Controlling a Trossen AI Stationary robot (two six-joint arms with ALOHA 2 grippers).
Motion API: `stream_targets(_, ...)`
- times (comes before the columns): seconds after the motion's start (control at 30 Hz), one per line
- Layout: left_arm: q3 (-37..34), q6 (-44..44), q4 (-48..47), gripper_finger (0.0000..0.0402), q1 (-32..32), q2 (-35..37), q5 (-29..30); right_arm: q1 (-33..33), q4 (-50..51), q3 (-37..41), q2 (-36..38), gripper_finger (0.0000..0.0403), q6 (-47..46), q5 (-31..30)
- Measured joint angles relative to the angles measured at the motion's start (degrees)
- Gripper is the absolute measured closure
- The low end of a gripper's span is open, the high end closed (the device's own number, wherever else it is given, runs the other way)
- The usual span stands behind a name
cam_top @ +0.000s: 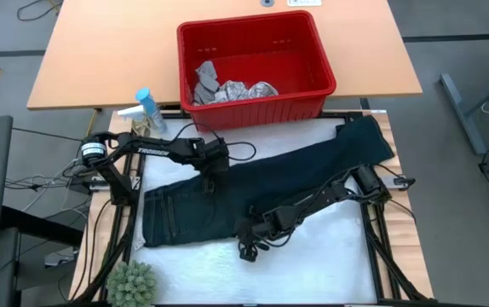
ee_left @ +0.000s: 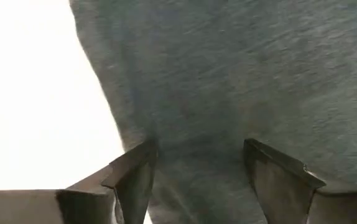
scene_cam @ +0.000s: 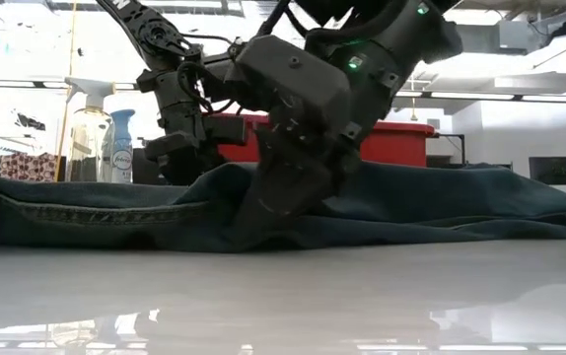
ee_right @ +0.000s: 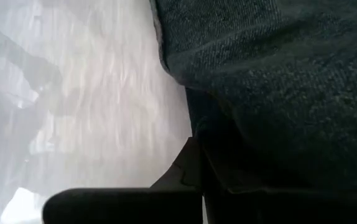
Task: Fold Laundry from Bin
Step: Fold the blue jeans
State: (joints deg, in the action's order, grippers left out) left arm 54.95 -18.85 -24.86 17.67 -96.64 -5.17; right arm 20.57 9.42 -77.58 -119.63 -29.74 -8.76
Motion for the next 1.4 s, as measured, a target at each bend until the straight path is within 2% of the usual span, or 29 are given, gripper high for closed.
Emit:
stream_targets(0.17, -4.8, 2.2, 5.5, 0.0166, 0.6, 0.0, -0.6, 2.0, 3.9, 0.0, 0.9, 0.0366, 0.0, -0.5)
stream_targets(0.27, -5.2, 1.4, 4.9, 0.0166, 0.7, 0.2, 0.2, 3.0, 5.0, 0.1, 1.9, 0.0363, -0.1, -2.4)
stream_targets(0.4, -2.1, 1.1, 0.2, 0.0166, 0.7, 2.0, 2.5, 3.1, 6.7, 0.1, 4.3, 0.036, -0.3, -4.9)
stream_targets(0.57, 3.7, 3.1, -3.7, 0.0166, 0.8, 7.6, 3.3, 2.3, 9.2, 0.1, 6.1, 0.0359, -0.9, -5.3)
stream_targets(0.67, 4.3, 6.1, -4.4, 0.0166, 0.8, 10.7, -1.1, 2.5, 11.1, 0.1, 7.0, 0.0358, -3.1, -4.9)
stream_targets(0.77, 4.0, 9.3, -4.4, 0.0166, 0.7, 12.5, -8.6, 3.1, 12.3, 0.1, 7.1, 0.0352, -5.9, -4.9)
stream_targets(0.87, 3.0, 10.3, -3.6, 0.0166, -0.1, 12.6, -12.4, 4.0, 12.5, 0.2, 7.4, 0.0327, -9.3, -4.9)
stream_targets(1.2, -4.4, 11.4, 7.3, 0.0166, -2.8, 12.5, -12.5, 5.4, 6.2, 0.1, 6.5, 0.0175, -13.9, -10.6)
stream_targets(1.4, -7.2, 11.9, 9.5, 0.0166, -2.8, 12.5, -12.5, 4.7, 1.4, 0.0, 4.1, 0.016, -14.1, -11.4)
